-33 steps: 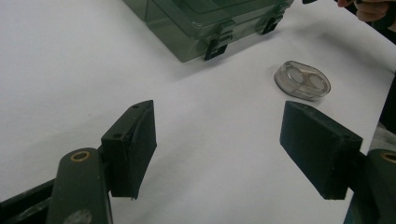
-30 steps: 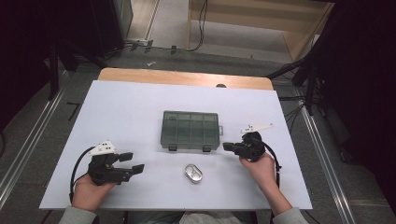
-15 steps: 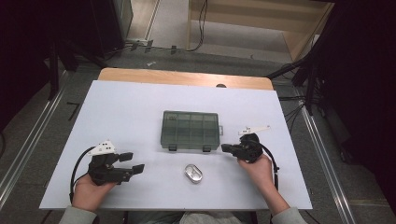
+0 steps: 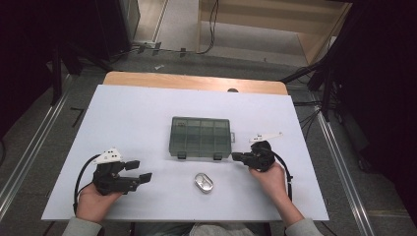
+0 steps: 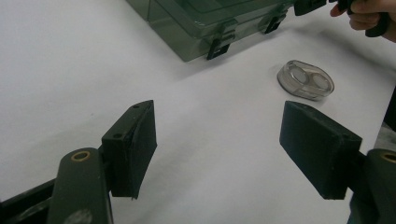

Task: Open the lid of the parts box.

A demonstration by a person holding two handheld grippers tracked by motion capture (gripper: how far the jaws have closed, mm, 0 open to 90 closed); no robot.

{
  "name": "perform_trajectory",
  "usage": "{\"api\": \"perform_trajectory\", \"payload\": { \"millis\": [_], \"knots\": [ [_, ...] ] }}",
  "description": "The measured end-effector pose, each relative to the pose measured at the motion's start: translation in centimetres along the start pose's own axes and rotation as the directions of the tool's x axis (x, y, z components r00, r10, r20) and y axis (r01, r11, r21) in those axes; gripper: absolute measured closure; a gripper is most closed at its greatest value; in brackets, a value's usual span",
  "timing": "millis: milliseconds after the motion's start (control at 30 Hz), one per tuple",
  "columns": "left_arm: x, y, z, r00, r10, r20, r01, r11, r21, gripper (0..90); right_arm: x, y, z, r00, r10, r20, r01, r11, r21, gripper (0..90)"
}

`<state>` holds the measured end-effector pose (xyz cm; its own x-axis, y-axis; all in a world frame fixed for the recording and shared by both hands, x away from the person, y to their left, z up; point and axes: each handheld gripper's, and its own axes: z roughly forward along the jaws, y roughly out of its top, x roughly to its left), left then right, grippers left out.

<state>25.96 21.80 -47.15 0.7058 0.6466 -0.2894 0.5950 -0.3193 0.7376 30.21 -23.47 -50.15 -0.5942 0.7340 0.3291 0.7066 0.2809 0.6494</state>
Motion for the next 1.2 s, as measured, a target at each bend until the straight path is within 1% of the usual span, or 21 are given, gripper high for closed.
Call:
{"api": "perform_trajectory", "payload": {
  "millis": [367, 500, 933, 1100, 1200],
  "knots": [
    [-0.01, -0.01, 0.04, 1.0, 0.0, 0.001, 0.0, 1.0, 0.001, 27.9, -0.05, -0.03, 0.12, 1.0, -0.006, 0.0, 0.006, 1.0, 0.001, 87.8],
    [0.01, -0.01, 0.04, 1.0, -0.001, 0.001, 0.001, 1.0, 0.001, 28.0, 0.04, -0.02, 0.05, 1.0, -0.002, -0.009, 0.002, 1.0, -0.006, 87.8],
    [0.0, -0.01, 0.07, 1.0, -0.001, 0.002, 0.001, 1.0, 0.0, 28.0, 0.11, -0.01, -0.01, 1.0, -0.004, -0.008, 0.004, 1.0, -0.011, 87.8],
    [0.01, -0.01, 0.05, 1.0, -0.002, 0.0, 0.002, 1.0, 0.002, 27.9, 0.18, 0.04, -0.19, 0.9999, -0.005, -0.011, 0.005, 0.999, -0.032, 87.8],
    [-0.01, -0.01, 0.07, 1.0, -0.001, 0.002, 0.001, 1.0, 0.001, 27.9, 0.21, 0.05, -0.21, 0.9999, -0.008, -0.013, 0.008, 0.999, -0.034, 87.8]
  ]
}}
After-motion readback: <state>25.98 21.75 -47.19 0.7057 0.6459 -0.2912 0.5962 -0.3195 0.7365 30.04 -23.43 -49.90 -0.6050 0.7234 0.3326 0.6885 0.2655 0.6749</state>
